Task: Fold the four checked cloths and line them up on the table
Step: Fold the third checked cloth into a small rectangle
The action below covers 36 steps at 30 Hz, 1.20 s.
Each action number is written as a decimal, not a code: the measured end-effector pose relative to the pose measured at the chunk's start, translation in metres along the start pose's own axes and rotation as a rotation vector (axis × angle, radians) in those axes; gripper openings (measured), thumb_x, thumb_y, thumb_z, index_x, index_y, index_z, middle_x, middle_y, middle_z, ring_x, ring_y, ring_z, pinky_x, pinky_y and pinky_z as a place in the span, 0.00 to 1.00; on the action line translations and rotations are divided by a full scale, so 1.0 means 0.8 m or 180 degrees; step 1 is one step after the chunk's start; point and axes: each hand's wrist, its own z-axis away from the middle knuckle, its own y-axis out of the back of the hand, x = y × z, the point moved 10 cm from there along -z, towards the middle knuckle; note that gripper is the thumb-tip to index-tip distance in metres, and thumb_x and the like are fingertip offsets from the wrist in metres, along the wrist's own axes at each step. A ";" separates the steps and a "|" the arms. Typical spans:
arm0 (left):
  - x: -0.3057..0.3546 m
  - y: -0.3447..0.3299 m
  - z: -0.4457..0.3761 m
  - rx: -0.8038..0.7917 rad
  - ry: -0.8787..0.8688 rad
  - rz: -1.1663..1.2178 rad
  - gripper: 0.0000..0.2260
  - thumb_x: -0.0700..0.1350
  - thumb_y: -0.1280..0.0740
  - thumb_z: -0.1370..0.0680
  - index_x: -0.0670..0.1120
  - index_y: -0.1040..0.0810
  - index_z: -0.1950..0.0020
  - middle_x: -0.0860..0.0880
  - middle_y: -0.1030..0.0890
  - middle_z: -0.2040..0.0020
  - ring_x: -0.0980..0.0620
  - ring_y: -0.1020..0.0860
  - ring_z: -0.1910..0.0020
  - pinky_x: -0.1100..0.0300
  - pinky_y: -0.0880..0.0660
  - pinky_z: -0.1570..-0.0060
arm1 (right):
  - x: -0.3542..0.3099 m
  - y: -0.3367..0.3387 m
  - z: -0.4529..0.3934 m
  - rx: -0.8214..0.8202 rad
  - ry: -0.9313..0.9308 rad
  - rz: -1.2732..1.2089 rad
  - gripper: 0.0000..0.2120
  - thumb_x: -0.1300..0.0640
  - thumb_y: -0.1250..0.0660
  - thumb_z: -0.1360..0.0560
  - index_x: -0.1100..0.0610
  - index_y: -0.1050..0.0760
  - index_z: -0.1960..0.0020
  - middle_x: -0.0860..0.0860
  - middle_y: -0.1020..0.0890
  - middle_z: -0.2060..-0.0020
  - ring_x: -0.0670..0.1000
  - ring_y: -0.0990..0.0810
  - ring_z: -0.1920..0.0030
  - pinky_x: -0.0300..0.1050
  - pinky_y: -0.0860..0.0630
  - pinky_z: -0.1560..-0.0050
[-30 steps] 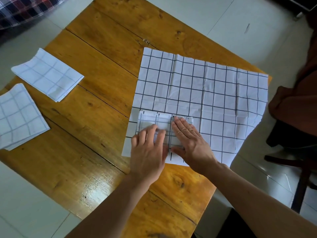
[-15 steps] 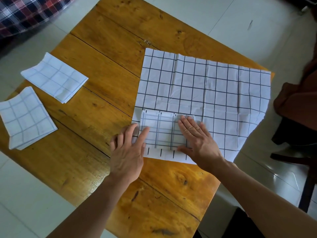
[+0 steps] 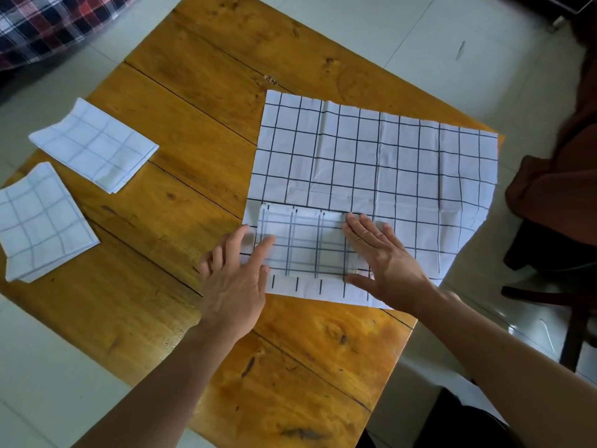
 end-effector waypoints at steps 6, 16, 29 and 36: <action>0.064 0.009 -0.013 0.0255 -0.0008 0.0191 0.29 0.65 0.47 0.21 0.48 0.32 0.27 0.46 0.35 0.25 0.45 0.35 0.30 0.45 0.37 0.37 | 0.002 0.003 -0.001 0.0059 -0.0095 -0.0114 0.44 0.44 0.31 0.25 0.52 0.55 0.20 0.45 0.57 0.21 0.45 0.64 0.22 0.50 0.62 0.22; 0.072 -0.015 -0.009 0.0222 -0.0298 0.0127 0.28 0.68 0.43 0.22 0.55 0.32 0.27 0.48 0.32 0.28 0.46 0.34 0.30 0.47 0.36 0.39 | 0.002 0.006 -0.001 0.0013 -0.0193 -0.0252 0.44 0.43 0.31 0.26 0.51 0.54 0.20 0.43 0.57 0.21 0.44 0.66 0.23 0.50 0.62 0.22; 0.024 0.005 -0.010 0.0087 -0.0938 0.0232 0.17 0.52 0.32 0.22 0.53 0.24 0.33 0.53 0.30 0.28 0.47 0.32 0.31 0.47 0.29 0.39 | 0.009 0.008 0.002 0.0105 -0.0261 -0.0150 0.45 0.39 0.31 0.28 0.47 0.52 0.20 0.42 0.56 0.21 0.49 0.64 0.21 0.56 0.57 0.21; 0.028 0.015 -0.018 -0.0123 -0.1031 0.0201 0.18 0.51 0.28 0.25 0.53 0.22 0.35 0.53 0.28 0.30 0.48 0.30 0.34 0.50 0.27 0.41 | 0.010 0.001 0.004 -0.0235 -0.0404 0.0076 0.45 0.35 0.38 0.25 0.43 0.65 0.22 0.43 0.69 0.24 0.48 0.73 0.24 0.58 0.63 0.22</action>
